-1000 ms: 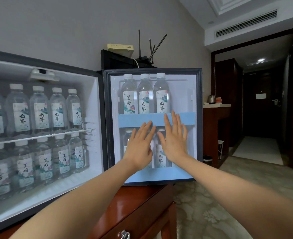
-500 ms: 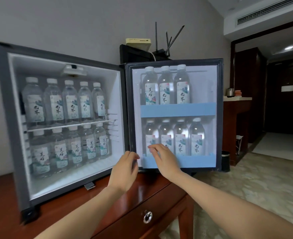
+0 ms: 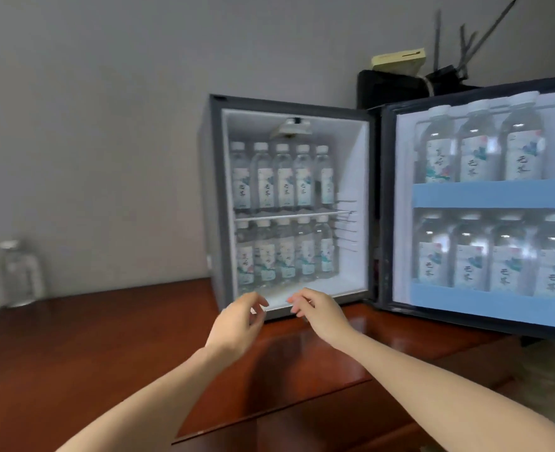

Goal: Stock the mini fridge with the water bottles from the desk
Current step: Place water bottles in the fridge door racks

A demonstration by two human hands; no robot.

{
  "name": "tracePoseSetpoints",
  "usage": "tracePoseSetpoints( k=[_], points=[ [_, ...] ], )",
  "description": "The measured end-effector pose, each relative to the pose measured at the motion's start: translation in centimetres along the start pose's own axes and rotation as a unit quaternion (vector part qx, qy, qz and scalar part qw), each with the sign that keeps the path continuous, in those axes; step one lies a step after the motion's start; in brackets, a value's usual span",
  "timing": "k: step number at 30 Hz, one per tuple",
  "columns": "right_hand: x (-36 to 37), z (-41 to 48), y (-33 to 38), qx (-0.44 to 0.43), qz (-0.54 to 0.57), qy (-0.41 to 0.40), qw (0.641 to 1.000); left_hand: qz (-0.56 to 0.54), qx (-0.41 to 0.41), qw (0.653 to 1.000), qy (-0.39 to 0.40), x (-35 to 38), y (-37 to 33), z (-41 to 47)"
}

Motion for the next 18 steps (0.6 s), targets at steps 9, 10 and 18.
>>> tracePoseSetpoints(
  k=[9,10,18],
  points=[
    [17.7,0.0,8.6,-0.044,0.099,0.133,0.985,0.093,-0.155,0.983,-0.042,-12.4,12.2,-9.8],
    [19.5,-0.1,9.8,-0.052,0.104,0.148,0.982,0.095,-0.171,0.979,-0.047,-13.7,13.3,-11.0],
    [31.3,-3.1,18.1,-0.096,0.158,0.255,0.949,0.095,-0.319,0.93,-0.155,-22.0,20.0,-20.1]
  ],
)
Point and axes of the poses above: each hand's wrist, its own z-axis towards the middle knuckle, its own x-axis out of the palm, y = z × x, the point moved 4 cm from there along z, towards the middle knuckle, and after that the axes turned 2 degrees about x, right-handed, at the moved point
